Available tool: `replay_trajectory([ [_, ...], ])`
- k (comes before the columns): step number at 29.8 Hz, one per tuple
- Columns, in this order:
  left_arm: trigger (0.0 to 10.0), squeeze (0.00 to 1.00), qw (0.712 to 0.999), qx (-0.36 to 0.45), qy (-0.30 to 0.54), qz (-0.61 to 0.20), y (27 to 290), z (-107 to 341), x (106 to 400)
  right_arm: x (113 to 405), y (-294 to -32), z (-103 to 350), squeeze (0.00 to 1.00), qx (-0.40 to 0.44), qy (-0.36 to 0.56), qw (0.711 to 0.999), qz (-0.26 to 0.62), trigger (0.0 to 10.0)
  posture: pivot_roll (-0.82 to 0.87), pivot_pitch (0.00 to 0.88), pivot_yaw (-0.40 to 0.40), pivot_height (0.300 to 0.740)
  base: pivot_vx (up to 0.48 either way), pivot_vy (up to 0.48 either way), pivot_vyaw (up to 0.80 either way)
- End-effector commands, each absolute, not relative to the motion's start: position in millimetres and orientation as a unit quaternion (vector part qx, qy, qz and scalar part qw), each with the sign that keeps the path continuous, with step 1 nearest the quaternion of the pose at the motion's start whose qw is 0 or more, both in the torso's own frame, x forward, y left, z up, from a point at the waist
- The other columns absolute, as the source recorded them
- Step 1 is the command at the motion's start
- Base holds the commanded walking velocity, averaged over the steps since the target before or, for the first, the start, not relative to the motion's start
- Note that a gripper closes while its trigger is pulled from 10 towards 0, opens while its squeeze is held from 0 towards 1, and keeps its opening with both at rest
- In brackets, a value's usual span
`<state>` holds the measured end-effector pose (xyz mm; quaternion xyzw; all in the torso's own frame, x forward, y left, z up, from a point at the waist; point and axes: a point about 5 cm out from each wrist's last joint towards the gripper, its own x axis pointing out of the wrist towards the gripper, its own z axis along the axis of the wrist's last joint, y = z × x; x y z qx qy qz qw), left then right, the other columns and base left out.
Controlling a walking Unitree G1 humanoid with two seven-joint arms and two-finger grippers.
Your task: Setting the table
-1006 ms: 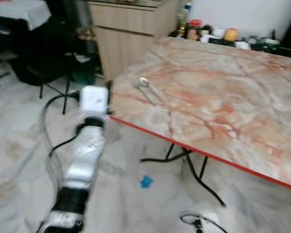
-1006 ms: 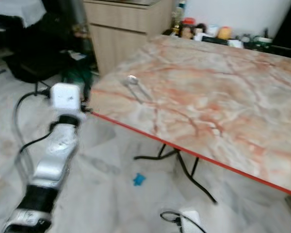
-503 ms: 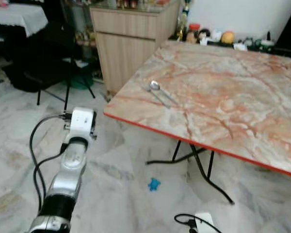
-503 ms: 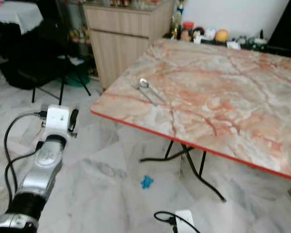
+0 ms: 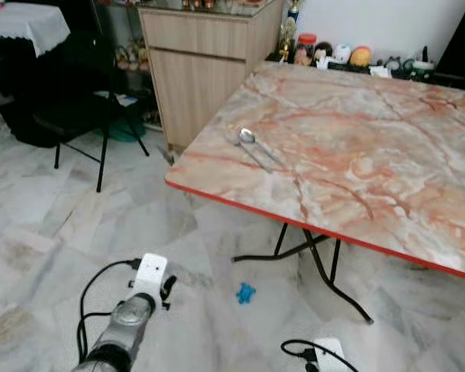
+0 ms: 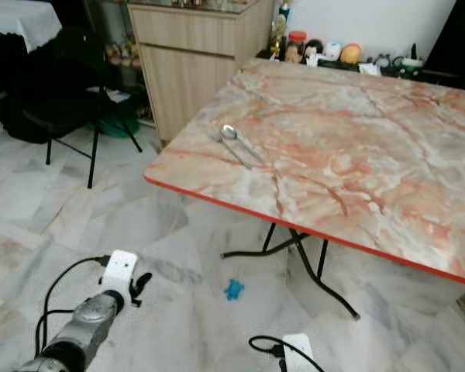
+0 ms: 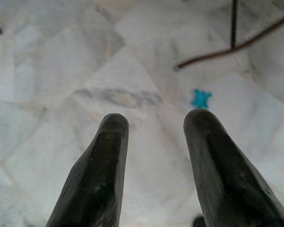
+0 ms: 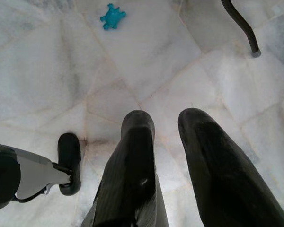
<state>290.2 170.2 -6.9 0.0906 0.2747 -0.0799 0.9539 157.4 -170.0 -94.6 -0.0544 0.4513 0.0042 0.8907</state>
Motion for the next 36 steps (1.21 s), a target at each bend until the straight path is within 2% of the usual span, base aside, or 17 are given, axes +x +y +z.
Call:
replay_trajectory([
  [1, 10.0, 0.00, 0.937, 0.103, 0.321, -0.091, 168, -23, 277, 157, -170, -95, 0.00, -0.048, 0.451, 0.891, -0.006, 10.0, 0.05, 0.000, 0.027, 0.740, 0.000, 0.000, 0.00],
  [4, 10.0, 0.00, 0.931, 0.094, 0.342, -0.084, 168, -31, 268, 157, -169, -95, 0.00, -0.041, 0.449, 0.892, -0.016, 10.0, 0.05, 0.000, 0.033, 0.740, 0.000, 0.000, 0.00],
  [9, 10.0, 0.00, 0.917, 0.070, 0.391, -0.028, 186, -48, 245, 155, -169, -95, 0.00, -0.026, 0.439, 0.897, -0.047, 10.0, 0.04, 0.000, 0.041, 0.740, 0.000, 0.000, 0.00],
  [17, 10.0, 0.00, 0.911, 0.015, 0.408, 0.058, 213, -55, 230, 157, -169, -91, 0.00, -0.045, 0.410, 0.910, -0.035, 10.0, 0.03, 0.000, 0.030, 0.740, 0.000, 0.000, 0.00],
  [26, 10.0, 0.00, 0.904, 0.016, 0.421, 0.065, 219, -62, 215, 161, -170, -85, 0.00, -0.039, 0.360, 0.932, -0.032, 10.0, 0.03, 0.000, 0.008, 0.740, 0.000, 0.000, 0.00],
  [27, 10.0, 0.00, 0.903, 0.015, 0.423, 0.069, 219, -63, 213, 193, -188, -65, 0.00, -0.026, 0.297, 0.953, -0.046, 10.0, 0.03, 0.000, 0.006, 0.740, 0.000, 0.000, 0.00],
  [29, 10.0, 0.00, 0.902, 0.015, 0.426, 0.071, 219, -64, 211, 210, -198, -49, 0.00, -0.041, 0.240, 0.968, -0.053, 10.0, 0.03, 0.000, 0.005, 0.740, 0.000, 0.000, 0.00],
  [36, 10.0, 0.00, 0.901, 0.016, 0.429, 0.067, 218, -66, 209, 208, -211, -33, 0.00, -0.050, 0.164, 0.982, -0.080, 10.0, 0.01, 0.000, 0.014, 0.740, 0.000, 0.000, 0.00],
])
